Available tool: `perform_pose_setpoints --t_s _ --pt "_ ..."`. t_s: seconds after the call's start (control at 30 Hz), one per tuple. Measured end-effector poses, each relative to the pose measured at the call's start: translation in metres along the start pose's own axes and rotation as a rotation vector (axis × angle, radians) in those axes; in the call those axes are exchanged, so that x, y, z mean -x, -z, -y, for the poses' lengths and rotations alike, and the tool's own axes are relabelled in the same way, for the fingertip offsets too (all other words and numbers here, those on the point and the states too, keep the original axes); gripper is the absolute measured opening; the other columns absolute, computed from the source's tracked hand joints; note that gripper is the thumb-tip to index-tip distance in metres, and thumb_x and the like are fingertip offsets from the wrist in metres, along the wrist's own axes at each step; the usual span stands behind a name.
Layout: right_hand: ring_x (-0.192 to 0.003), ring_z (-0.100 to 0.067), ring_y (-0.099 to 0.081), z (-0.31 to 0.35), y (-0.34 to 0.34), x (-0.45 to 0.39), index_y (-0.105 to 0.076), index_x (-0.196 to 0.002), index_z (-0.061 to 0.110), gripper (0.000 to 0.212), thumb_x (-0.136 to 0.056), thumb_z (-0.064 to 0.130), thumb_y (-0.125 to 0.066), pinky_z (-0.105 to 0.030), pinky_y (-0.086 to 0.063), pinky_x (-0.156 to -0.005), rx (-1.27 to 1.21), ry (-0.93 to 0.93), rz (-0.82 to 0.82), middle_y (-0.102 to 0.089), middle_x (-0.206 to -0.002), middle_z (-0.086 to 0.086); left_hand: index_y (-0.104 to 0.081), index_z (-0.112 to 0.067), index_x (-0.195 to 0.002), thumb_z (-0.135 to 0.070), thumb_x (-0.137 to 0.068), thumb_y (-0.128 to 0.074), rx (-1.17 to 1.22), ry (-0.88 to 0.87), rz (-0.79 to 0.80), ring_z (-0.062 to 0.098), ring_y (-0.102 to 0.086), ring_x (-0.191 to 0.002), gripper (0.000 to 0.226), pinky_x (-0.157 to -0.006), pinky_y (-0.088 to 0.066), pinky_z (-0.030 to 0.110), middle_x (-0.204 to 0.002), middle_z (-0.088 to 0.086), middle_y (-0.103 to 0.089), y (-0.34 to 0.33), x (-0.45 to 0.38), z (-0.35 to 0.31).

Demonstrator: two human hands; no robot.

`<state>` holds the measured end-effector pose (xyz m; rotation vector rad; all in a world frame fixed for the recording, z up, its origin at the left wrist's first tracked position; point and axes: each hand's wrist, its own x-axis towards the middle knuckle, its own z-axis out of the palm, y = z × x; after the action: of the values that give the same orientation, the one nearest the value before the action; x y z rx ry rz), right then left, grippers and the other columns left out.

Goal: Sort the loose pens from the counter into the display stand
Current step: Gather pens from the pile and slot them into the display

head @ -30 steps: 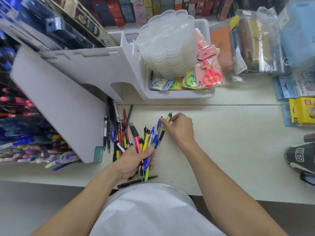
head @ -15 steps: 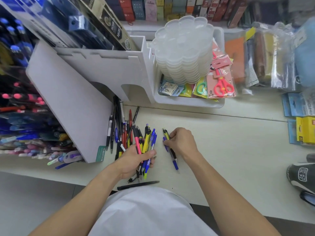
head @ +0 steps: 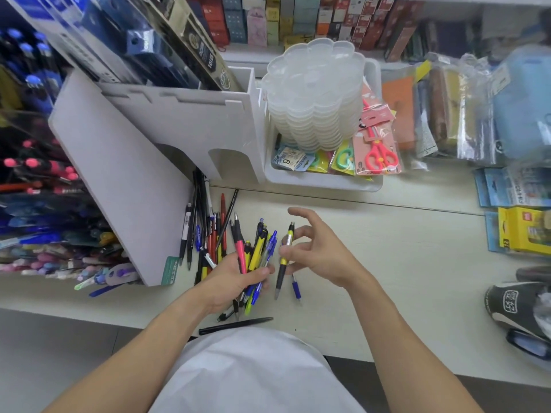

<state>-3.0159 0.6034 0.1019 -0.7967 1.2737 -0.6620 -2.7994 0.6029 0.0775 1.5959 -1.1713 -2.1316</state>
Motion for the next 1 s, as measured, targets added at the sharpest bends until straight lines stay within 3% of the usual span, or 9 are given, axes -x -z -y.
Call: perform_pose_setpoints --t_s 0.13,0.23,0.33,0.47,0.6,0.67,0.77,0.87,1.0 --pt "-0.079 -0.035 -0.072 -0.001 -0.013 -0.004 -0.061 -0.125 0.023 0.041 -0.089 0.009 -0.076 -0.04 -0.064 -0.065 0.226 0.077 -0.027 -0.05 -0.106 -0.009 -0.063 -0.017 -0.117 -0.019 -0.092 -0.07 -0.038 0.006 -0.001 0.015 -0.071 -0.101 0.026 -0.103 -0.047 0.038 -0.104 0.004 -0.076 -0.002 0.002 0.001" --pt "-0.069 -0.027 -0.074 -0.005 -0.022 -0.005 -0.068 -0.116 0.017 0.026 -0.091 0.015 -0.075 -0.033 -0.063 -0.06 0.182 0.084 -0.149 -0.054 -0.093 -0.009 -0.058 -0.022 -0.126 -0.023 -0.092 -0.07 -0.011 0.022 0.008 0.014 -0.066 -0.114 0.036 -0.111 -0.042 0.041 -0.116 0.0 -0.073 -0.001 0.004 0.001" --pt "-0.067 -0.022 -0.076 -0.008 -0.028 -0.004 -0.068 -0.119 0.017 0.029 -0.092 0.02 -0.075 -0.033 -0.063 -0.057 0.183 0.073 -0.173 -0.06 -0.091 -0.016 -0.056 -0.021 -0.133 -0.027 -0.091 -0.071 0.001 0.033 0.071 0.018 -0.063 -0.121 0.045 -0.114 -0.039 0.045 -0.123 0.001 -0.071 0.0 0.006 0.001" --pt "-0.056 -0.016 -0.071 -0.007 -0.03 -0.003 -0.068 -0.12 0.017 0.036 -0.087 0.026 -0.08 -0.029 -0.06 -0.053 0.286 0.084 -0.173 -0.058 -0.078 -0.004 -0.054 -0.021 -0.134 -0.018 -0.095 -0.067 0.013 0.05 0.098 0.016 -0.063 -0.12 0.041 -0.114 -0.039 0.041 -0.122 0.001 -0.071 -0.005 0.008 0.002" --pt "-0.065 -0.029 -0.07 -0.009 -0.03 -0.005 -0.068 -0.116 0.024 0.034 -0.086 0.032 -0.081 -0.038 -0.059 -0.053 0.377 0.134 -0.243 -0.062 -0.08 -0.011 -0.055 -0.025 -0.131 -0.024 -0.093 -0.069 -0.051 0.042 0.086 0.014 -0.063 -0.119 0.041 -0.112 -0.041 0.039 -0.121 -0.002 -0.072 -0.005 0.007 -0.001" --pt "-0.062 -0.031 -0.068 -0.009 -0.029 -0.006 -0.065 -0.111 0.023 0.029 -0.087 0.028 -0.08 -0.029 -0.053 -0.044 0.338 0.124 -0.22 -0.061 -0.082 -0.015 -0.058 -0.024 -0.127 -0.018 -0.096 -0.066 -0.06 0.043 0.093 0.012 -0.065 -0.115 0.033 -0.106 -0.046 0.032 -0.118 -0.003 -0.073 -0.006 0.007 -0.004" --pt "-0.057 -0.029 -0.068 -0.009 -0.02 -0.01 -0.063 -0.101 0.023 0.021 -0.089 0.029 -0.078 -0.034 -0.053 -0.047 0.336 0.077 -0.175 -0.062 -0.081 -0.014 -0.062 -0.027 -0.118 -0.017 -0.096 -0.066 -0.068 0.064 0.104 0.008 -0.066 -0.11 0.025 -0.101 -0.047 0.025 -0.116 -0.002 -0.074 -0.007 0.01 -0.007" --pt "-0.053 -0.02 -0.063 -0.011 -0.005 -0.011 -0.064 -0.1 0.012 0.012 -0.095 0.019 -0.072 -0.033 -0.052 -0.05 0.202 0.017 -0.084 -0.061 -0.075 -0.007 -0.063 -0.031 -0.119 -0.021 -0.094 -0.068 -0.078 0.053 0.137 0.012 -0.062 -0.119 0.027 -0.104 -0.043 0.027 -0.123 -0.002 -0.071 -0.005 0.012 -0.004" --pt "-0.06 -0.02 -0.061 -0.013 0.008 -0.005 -0.063 -0.102 0.0 0.007 -0.097 0.005 -0.066 -0.028 -0.054 -0.056 0.034 -0.04 0.023 -0.061 -0.084 -0.014 -0.061 -0.029 -0.121 -0.024 -0.09 -0.073 -0.153 0.025 0.128 0.014 -0.066 -0.111 0.034 -0.102 -0.047 0.03 -0.116 -0.001 -0.072 -0.004 0.014 -0.006"
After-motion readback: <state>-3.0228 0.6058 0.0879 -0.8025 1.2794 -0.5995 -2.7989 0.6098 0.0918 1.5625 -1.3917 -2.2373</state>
